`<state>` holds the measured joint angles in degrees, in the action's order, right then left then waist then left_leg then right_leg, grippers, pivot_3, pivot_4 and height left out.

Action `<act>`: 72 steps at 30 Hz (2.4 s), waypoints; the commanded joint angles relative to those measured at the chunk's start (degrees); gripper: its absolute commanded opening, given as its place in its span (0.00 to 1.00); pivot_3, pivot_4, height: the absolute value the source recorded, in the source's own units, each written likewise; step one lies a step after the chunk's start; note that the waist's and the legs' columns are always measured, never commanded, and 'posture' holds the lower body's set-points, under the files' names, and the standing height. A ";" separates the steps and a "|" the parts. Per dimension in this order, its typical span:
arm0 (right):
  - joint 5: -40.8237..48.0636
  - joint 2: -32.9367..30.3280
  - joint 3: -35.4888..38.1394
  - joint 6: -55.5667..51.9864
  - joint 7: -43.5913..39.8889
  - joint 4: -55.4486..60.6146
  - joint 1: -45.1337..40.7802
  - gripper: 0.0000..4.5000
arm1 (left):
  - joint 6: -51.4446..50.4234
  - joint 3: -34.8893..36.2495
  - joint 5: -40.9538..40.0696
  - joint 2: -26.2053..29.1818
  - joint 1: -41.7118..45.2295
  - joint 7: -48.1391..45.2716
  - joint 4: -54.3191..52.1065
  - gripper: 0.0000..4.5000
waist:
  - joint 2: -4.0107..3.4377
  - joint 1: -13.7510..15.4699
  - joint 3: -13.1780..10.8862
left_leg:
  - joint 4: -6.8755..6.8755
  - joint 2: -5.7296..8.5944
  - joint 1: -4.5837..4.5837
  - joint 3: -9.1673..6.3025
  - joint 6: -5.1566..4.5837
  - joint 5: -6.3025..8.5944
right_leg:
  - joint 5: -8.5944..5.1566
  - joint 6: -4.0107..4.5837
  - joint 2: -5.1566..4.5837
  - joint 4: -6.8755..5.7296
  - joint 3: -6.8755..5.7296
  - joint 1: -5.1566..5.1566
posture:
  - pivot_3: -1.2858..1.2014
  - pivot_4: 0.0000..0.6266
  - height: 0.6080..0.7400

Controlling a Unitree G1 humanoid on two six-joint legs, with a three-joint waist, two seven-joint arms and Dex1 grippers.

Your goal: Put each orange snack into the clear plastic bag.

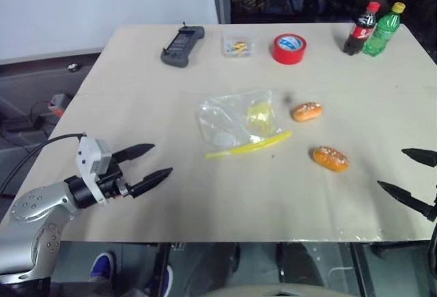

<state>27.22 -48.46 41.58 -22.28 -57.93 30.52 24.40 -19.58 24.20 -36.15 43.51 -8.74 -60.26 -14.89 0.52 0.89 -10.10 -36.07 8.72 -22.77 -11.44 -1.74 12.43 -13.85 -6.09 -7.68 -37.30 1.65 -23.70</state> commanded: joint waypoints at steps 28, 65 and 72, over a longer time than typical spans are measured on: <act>0.27 1.36 -27.91 0.09 7.46 8.83 -21.38 1.00 | -37.87 -13.18 -9.17 -1.23 30.75 12.51 21.85 0.99 | 0.18 0.06 -0.09 | -0.08 0.04 -0.01 -0.13 -0.13 -0.07 | 0.27 -0.08 0.13 0.02 -0.08 0.00 | 0.52 0.24 1.00; -35.23 8.05 -54.92 13.55 23.02 2.97 -32.03 1.00 | -66.30 -13.61 -7.96 -12.80 55.31 -9.22 43.99 0.02 | 0.36 -1.75 -0.13 | -0.37 0.05 0.01 -0.14 0.05 -0.26 | 0.37 -0.14 0.27 -0.41 0.07 -0.12 | 0.52 0.24 1.00; -47.98 16.01 -61.09 19.40 31.64 -15.36 -43.48 0.88 | -70.89 -9.52 -11.95 -13.32 52.61 -4.00 36.86 0.00 | 0.40 -1.79 -0.13 | -0.38 0.04 -0.02 -0.13 0.26 -0.38 | 0.43 -0.02 0.35 -0.46 0.20 -0.19 | 0.52 0.24 1.00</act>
<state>-18.89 -32.78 -19.80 -5.29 -28.81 16.35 -17.59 -89.41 13.06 -45.90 29.91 44.19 -65.08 24.99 0.92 -0.91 -10.23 -36.44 8.75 -22.80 -11.56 -1.46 12.03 -13.38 -6.04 -7.32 -37.77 1.88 -23.91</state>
